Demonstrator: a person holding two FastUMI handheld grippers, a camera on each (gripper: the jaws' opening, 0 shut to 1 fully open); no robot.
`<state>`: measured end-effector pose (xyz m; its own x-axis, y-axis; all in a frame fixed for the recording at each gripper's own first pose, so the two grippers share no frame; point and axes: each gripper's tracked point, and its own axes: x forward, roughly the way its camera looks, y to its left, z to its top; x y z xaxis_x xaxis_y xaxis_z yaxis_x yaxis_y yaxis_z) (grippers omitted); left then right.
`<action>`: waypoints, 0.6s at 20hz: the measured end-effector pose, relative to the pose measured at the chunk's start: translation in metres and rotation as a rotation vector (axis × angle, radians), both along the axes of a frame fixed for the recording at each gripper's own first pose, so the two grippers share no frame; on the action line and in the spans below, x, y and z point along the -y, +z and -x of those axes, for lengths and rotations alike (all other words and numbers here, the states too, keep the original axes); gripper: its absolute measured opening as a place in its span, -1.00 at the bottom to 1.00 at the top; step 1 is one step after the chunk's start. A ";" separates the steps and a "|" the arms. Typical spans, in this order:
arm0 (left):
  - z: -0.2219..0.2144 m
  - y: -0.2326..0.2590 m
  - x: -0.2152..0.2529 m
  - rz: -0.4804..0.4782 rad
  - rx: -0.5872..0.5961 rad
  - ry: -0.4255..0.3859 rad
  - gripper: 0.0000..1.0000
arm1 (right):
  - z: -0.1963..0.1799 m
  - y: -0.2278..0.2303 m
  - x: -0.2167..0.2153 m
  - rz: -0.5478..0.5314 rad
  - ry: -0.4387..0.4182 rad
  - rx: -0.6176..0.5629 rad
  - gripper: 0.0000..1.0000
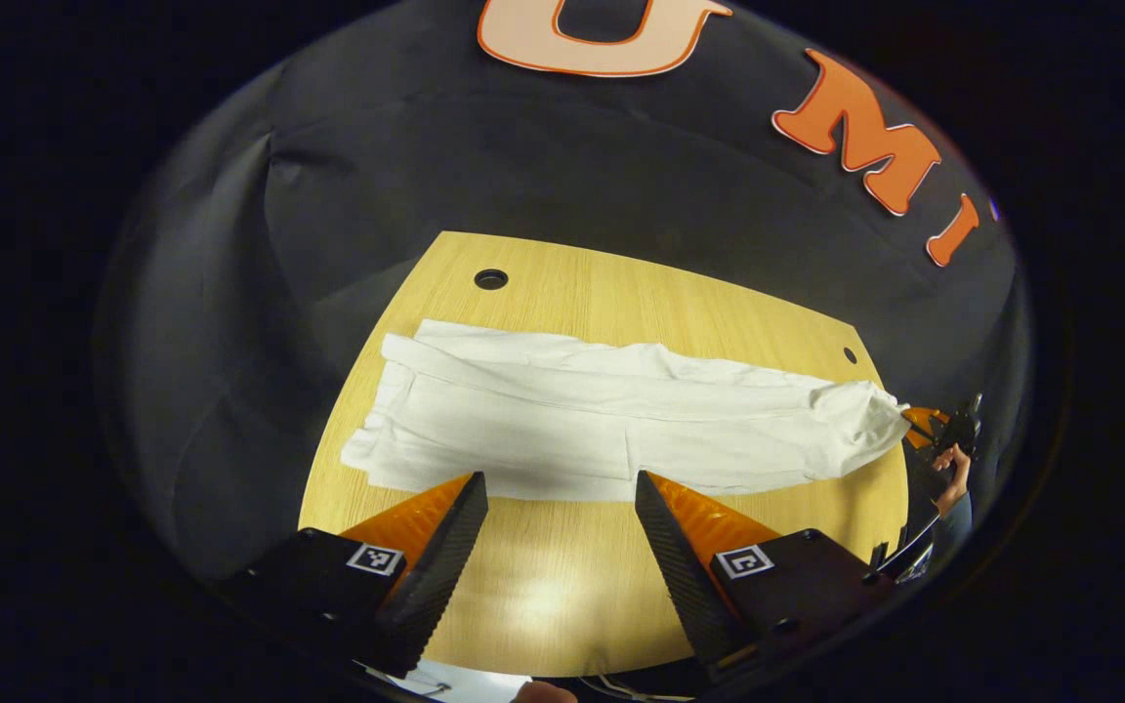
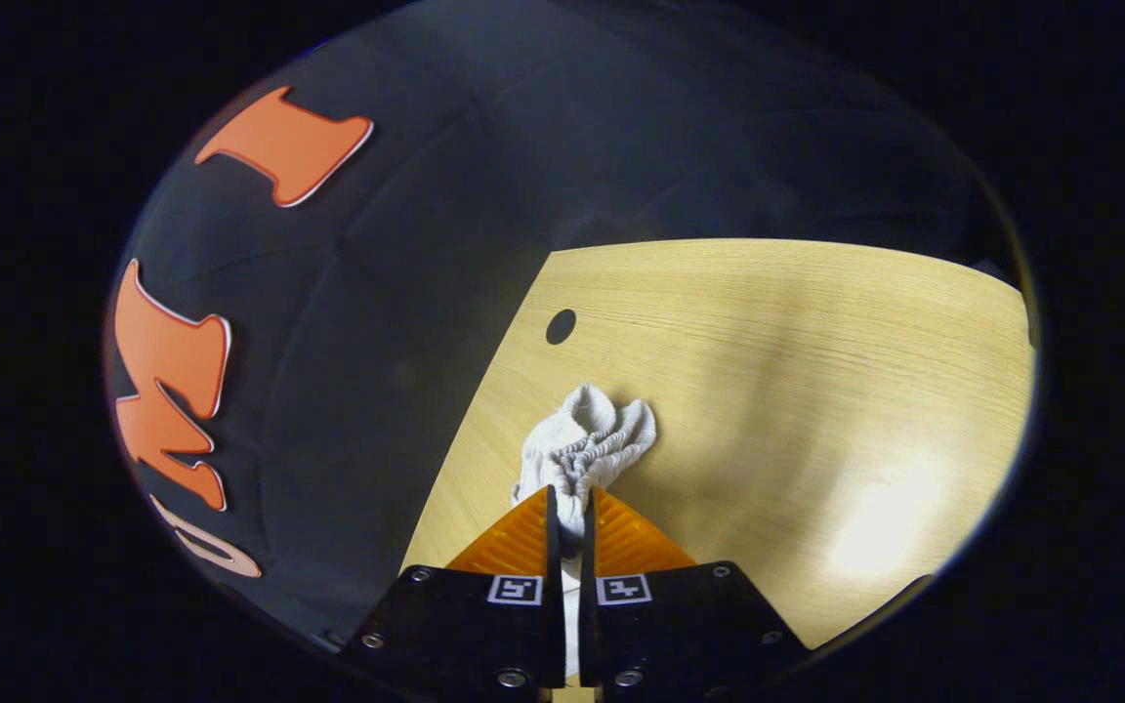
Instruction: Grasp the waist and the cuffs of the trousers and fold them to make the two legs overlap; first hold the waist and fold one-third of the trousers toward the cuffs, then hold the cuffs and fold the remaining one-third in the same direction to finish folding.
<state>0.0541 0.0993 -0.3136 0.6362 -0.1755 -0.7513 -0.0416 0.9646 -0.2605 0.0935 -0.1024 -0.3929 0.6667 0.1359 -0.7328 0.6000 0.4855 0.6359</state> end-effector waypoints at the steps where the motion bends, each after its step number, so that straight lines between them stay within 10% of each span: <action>1: 0.001 0.000 0.002 0.011 -0.001 -0.010 1.00 | -0.001 0.007 -0.004 0.023 0.004 0.018 -0.88; 12: 0.009 -0.004 -0.001 0.071 -0.023 -0.026 1.00 | -0.019 0.084 -0.107 0.154 0.161 0.153 -0.88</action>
